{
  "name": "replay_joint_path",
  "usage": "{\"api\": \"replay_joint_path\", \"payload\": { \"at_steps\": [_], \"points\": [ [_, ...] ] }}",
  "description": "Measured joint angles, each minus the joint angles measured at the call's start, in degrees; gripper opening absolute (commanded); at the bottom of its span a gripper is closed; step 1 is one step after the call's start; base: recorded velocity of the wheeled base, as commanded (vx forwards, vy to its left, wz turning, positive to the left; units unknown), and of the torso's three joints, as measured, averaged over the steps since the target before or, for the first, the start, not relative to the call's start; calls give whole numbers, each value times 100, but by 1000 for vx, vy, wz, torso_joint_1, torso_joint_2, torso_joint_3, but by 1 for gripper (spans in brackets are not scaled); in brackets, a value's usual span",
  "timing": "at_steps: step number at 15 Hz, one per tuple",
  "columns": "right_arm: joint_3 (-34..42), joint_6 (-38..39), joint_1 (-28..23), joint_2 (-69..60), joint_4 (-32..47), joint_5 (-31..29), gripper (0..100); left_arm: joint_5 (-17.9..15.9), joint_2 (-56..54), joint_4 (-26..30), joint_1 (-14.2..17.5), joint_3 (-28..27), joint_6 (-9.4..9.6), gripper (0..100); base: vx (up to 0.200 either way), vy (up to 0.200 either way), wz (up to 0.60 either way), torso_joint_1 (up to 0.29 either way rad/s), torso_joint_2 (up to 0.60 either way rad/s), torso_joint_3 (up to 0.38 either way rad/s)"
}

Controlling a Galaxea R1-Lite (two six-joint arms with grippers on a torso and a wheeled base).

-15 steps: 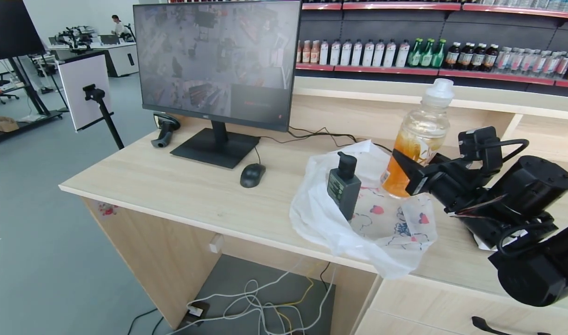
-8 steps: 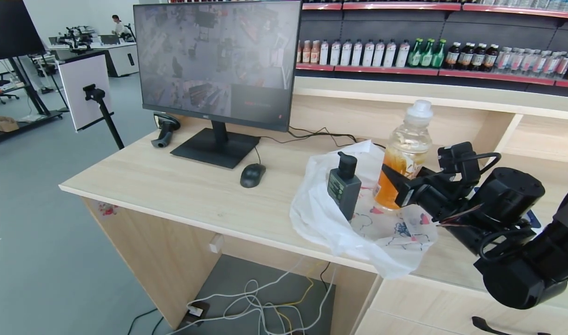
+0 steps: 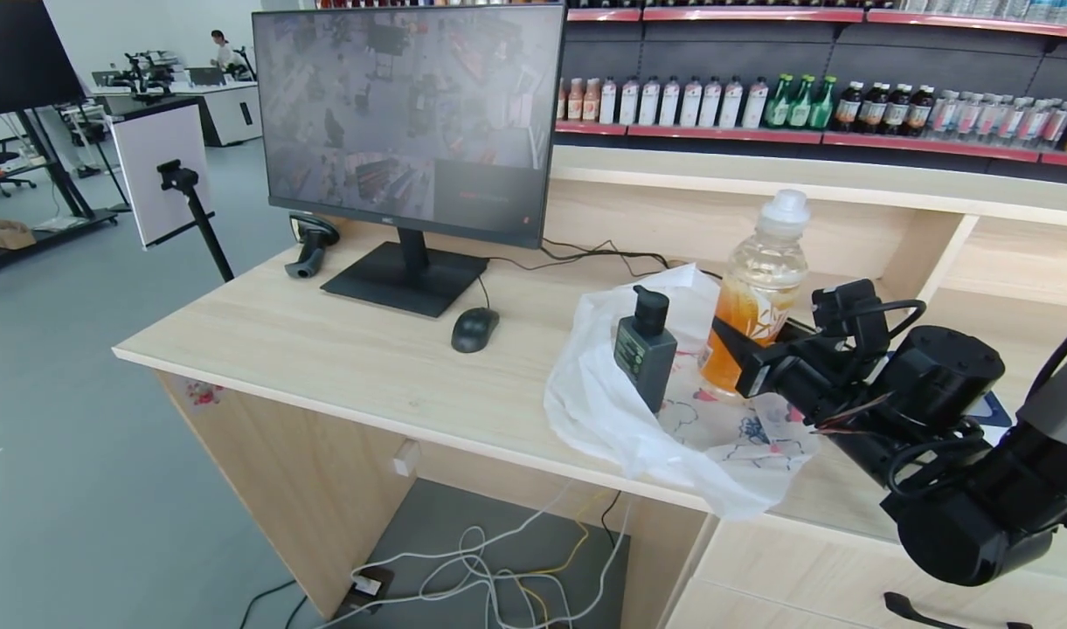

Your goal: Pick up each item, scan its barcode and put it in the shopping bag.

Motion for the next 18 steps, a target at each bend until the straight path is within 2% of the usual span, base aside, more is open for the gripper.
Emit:
{"api": "replay_joint_path", "payload": {
  "at_steps": [3, 4, 10, 18],
  "points": [
    [39, 0, 0, 9, 17, 0, 0, 2, 0, 0, 0, 0, -9, 100, 0, 0, 0, 0, 0, 0],
    [55, 0, 1, 13, 24, 0, 100, 0, 0, 0, 0, 0, -9, 100, 0, 0, 0, 0, 0, 0],
    [212, 0, -7, -55, 74, 5, 100, 0, 0, 0, 5, 0, -5, 100, 0, 0, 0, 0, 0, 0],
    [747, -2, -66, -901, 48, 2, 100, 2, 0, -2, 0, 0, -2, 100, 0, 0, 0, 0, 0, 0]
  ]
}}
